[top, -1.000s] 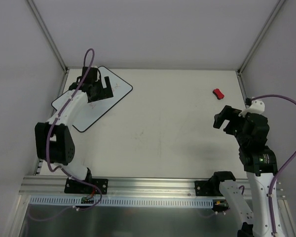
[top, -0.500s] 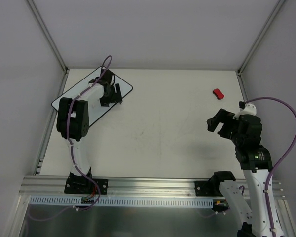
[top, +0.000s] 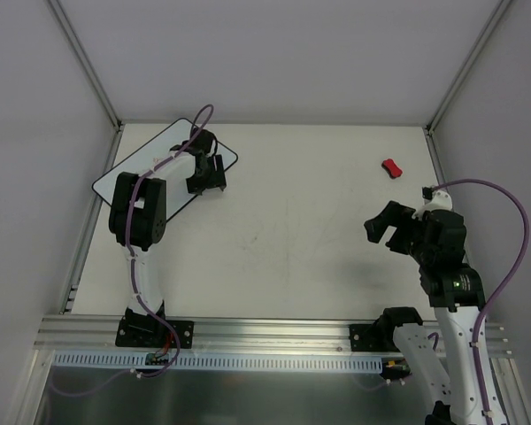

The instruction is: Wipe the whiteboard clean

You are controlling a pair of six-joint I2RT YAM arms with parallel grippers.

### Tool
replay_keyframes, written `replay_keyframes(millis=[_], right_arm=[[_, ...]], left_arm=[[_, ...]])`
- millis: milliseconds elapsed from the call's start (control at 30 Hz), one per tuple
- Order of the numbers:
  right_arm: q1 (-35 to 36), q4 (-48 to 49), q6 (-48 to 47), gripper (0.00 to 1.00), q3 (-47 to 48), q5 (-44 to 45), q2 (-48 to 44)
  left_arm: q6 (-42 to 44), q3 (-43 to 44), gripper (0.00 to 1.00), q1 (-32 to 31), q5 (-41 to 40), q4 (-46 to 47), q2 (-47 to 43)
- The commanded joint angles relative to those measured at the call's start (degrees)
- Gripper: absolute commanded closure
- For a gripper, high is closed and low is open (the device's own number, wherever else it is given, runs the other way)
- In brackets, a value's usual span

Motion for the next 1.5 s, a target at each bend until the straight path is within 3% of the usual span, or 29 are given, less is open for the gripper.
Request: replay_keyframes(millis=[0, 133, 567, 833, 1067, 1267, 1467], right_arm=[[0.32, 0.07, -0.31, 0.01, -0.48, -1.95, -1.06], [0.32, 0.16, -0.22, 0.01, -0.57, -2.48, -0.98], [0.32, 0.07, -0.40, 0.01, -0.13, -3.18, -1.42], [0.32, -0.54, -0.93, 0.01, 1.88, 1.37, -0.46], [0.32, -0.45, -0.23, 0.01, 4.08, 9.28, 3.14], [0.32, 0.69, -1.26, 0.01, 4.43, 14.22, 7.17], [-0.56, 0.86, -0.40, 0.02, 8.38, 16.32, 16.49]], left_arm=[[2.48, 0.01, 0.30, -1.35, -4.04, -0.17, -5.00], [6.26, 0.80, 0.30, -1.09, -7.29, -0.26, -5.63], [6.89, 3.44, 0.32, 0.93, 0.08, -0.17, 2.64], [2.41, -0.85, 0.53, -1.26, 5.53, -0.26, 1.15], [-4.88, -6.40, 0.65, -11.98, 9.49, -0.17, 0.01], [-11.38, -5.18, 0.71, -27.77, 10.46, -0.08, 0.62], [-13.94, -3.07, 0.73, -33.08, 11.34, -0.08, 0.71]])
